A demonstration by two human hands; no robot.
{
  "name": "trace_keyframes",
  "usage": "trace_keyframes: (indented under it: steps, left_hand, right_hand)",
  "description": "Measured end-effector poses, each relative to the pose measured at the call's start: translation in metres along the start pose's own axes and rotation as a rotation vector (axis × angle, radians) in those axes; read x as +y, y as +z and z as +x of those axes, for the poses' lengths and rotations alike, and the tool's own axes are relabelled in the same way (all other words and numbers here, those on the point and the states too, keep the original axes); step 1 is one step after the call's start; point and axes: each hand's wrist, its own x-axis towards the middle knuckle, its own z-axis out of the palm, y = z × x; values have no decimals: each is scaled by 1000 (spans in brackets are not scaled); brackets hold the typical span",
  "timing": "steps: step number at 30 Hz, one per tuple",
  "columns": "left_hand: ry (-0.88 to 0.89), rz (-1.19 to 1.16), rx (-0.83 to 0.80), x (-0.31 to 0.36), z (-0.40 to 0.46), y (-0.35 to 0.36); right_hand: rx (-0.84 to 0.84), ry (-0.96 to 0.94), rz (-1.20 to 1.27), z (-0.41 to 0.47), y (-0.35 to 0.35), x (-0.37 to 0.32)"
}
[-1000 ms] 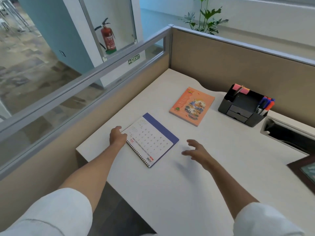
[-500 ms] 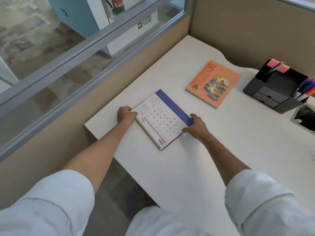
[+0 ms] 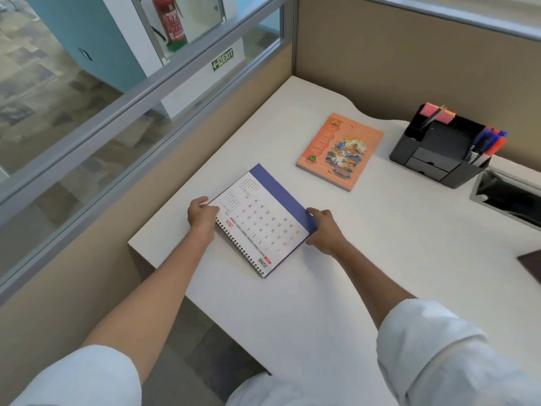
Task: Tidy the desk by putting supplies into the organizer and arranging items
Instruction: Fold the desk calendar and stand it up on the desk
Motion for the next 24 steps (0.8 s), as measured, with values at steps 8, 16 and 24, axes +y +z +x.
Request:
trace_keyframes:
  steps: [8, 16, 24]
  left_hand:
    - [-77, -368, -120, 25, -23, 16]
    - [25, -334, -325, 79, -82, 51]
    - [353, -124, -648, 121, -161, 97]
  right_hand:
    - [-42, 29, 401, -23, -14, 8]
    - [10, 47, 554, -56, -36, 18]
    - [531, -30, 508, -99, -79, 30]
